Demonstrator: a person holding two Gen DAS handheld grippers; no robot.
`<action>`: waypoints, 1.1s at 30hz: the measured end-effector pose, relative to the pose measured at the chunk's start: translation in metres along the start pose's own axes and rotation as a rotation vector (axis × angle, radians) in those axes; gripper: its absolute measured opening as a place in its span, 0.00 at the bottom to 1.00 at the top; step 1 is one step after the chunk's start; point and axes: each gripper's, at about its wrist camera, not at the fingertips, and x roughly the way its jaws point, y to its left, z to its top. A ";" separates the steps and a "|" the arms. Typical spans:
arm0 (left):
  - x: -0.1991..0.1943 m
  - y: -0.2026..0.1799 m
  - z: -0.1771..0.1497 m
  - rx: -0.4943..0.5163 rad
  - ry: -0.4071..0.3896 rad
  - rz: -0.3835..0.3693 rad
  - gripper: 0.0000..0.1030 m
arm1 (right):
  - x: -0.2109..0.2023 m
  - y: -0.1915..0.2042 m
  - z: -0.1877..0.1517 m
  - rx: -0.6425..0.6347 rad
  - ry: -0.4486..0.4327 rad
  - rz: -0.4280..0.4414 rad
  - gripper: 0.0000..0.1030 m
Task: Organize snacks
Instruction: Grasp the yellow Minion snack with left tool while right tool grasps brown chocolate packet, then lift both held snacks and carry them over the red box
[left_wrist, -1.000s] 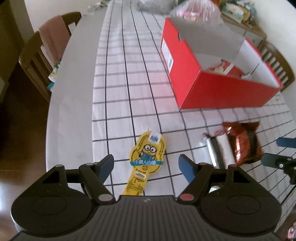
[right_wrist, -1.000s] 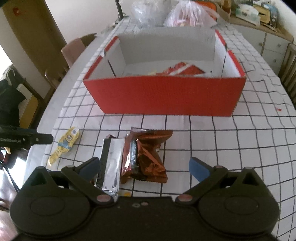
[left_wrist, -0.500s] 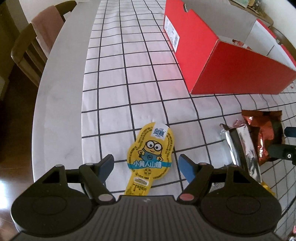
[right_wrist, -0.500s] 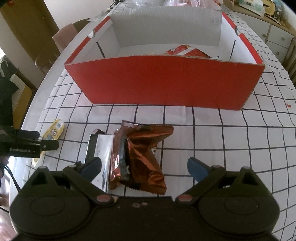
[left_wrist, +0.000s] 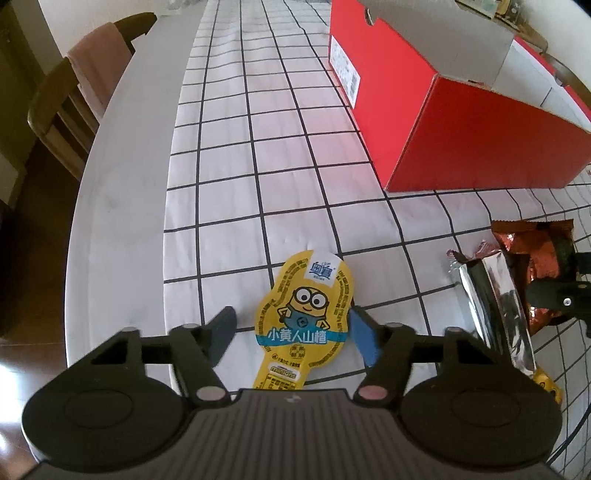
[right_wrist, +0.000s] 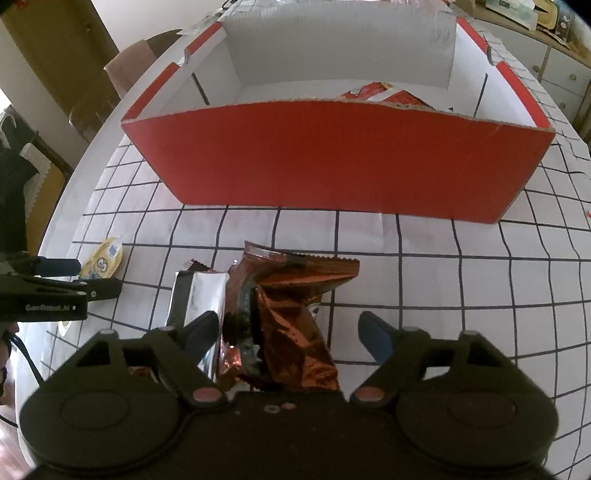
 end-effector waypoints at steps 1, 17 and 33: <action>-0.001 0.000 0.000 0.000 -0.003 0.000 0.55 | 0.000 0.000 0.000 0.000 0.001 0.004 0.74; -0.005 0.008 -0.002 -0.063 -0.008 0.003 0.50 | -0.010 -0.004 -0.008 0.021 -0.023 0.031 0.46; -0.063 0.014 -0.012 -0.128 -0.066 -0.072 0.50 | -0.064 -0.017 -0.020 0.090 -0.118 0.055 0.46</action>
